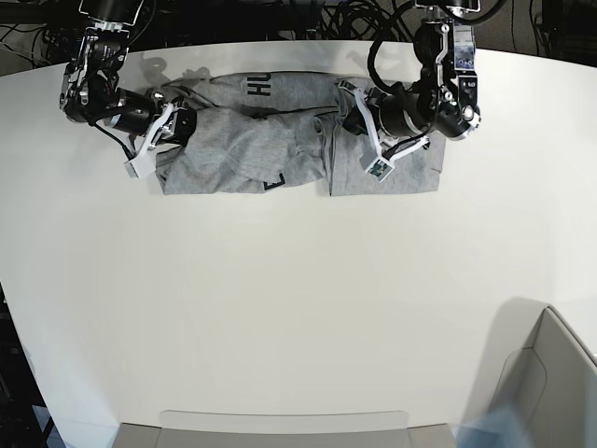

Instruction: Fold the T-shirt properly

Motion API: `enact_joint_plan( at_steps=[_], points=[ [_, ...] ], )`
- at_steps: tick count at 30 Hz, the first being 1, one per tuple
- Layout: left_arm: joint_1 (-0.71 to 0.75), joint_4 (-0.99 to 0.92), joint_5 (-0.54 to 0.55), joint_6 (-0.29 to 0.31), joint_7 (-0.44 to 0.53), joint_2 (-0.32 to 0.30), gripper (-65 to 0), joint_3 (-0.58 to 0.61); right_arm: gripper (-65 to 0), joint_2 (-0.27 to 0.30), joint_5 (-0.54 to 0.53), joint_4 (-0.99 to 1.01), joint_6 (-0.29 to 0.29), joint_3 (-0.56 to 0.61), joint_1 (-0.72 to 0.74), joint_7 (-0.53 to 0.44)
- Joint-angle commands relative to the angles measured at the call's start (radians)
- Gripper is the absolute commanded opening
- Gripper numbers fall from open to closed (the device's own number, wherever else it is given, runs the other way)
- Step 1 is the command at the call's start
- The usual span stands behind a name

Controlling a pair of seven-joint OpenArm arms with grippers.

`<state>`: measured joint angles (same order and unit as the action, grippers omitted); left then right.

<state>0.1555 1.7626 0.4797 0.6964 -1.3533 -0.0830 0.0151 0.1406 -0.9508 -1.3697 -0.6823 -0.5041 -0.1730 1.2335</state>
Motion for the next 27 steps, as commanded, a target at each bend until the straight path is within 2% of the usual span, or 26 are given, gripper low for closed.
enact_joint_plan(
  at_steps=[1,4,7,11,12,14,17,18,23,27],
  points=[
    [-0.003,0.012,0.004,0.002,-0.004,-0.001,-65.0,0.003,-45.2,0.006,0.059,0.000,-0.016,0.009,-0.006,0.041],
    [-0.003,0.012,0.004,0.002,-0.005,-0.001,-65.0,0.000,-54.9,0.006,0.068,-0.001,-0.016,0.052,-0.007,-0.008],
    [-0.003,0.012,0.004,0.002,-0.005,-0.001,-65.0,-0.004,-65.0,0.003,0.125,-0.006,-0.016,0.092,-0.003,-0.011],
    [0.006,0.012,0.004,0.002,-0.005,-0.001,-65.0,-0.005,-65.0,-0.023,0.232,-0.030,-0.016,0.098,0.017,-0.022],
    [0.013,0.012,0.004,0.002,-0.005,-0.001,-65.0,-0.005,-65.0,-0.029,0.261,-0.061,-0.015,0.098,0.010,-0.053],
    [0.013,0.012,0.004,0.002,-0.005,-0.001,-65.0,-0.005,-65.0,-0.054,0.323,-0.153,0.063,0.097,-0.023,-0.137],
    [0.020,0.012,0.004,0.002,-0.005,-0.004,-65.0,-0.007,-65.0,-0.060,0.393,-0.285,0.198,0.097,-0.066,-0.225],
    [0.022,0.012,0.004,0.002,-0.005,-0.010,-65.0,-0.007,-65.0,-0.062,0.398,-0.305,0.224,0.097,-0.070,-0.238],
    [0.026,0.013,0.004,0.002,-0.005,-0.014,-65.0,-0.007,-65.0,-0.051,0.399,-0.319,0.298,0.078,-0.069,-0.248],
    [0.028,0.013,0.007,0.002,-0.008,-0.014,-65.0,-0.007,-65.0,-0.049,0.405,-0.316,0.299,0.009,-0.046,-0.242]
  ],
)
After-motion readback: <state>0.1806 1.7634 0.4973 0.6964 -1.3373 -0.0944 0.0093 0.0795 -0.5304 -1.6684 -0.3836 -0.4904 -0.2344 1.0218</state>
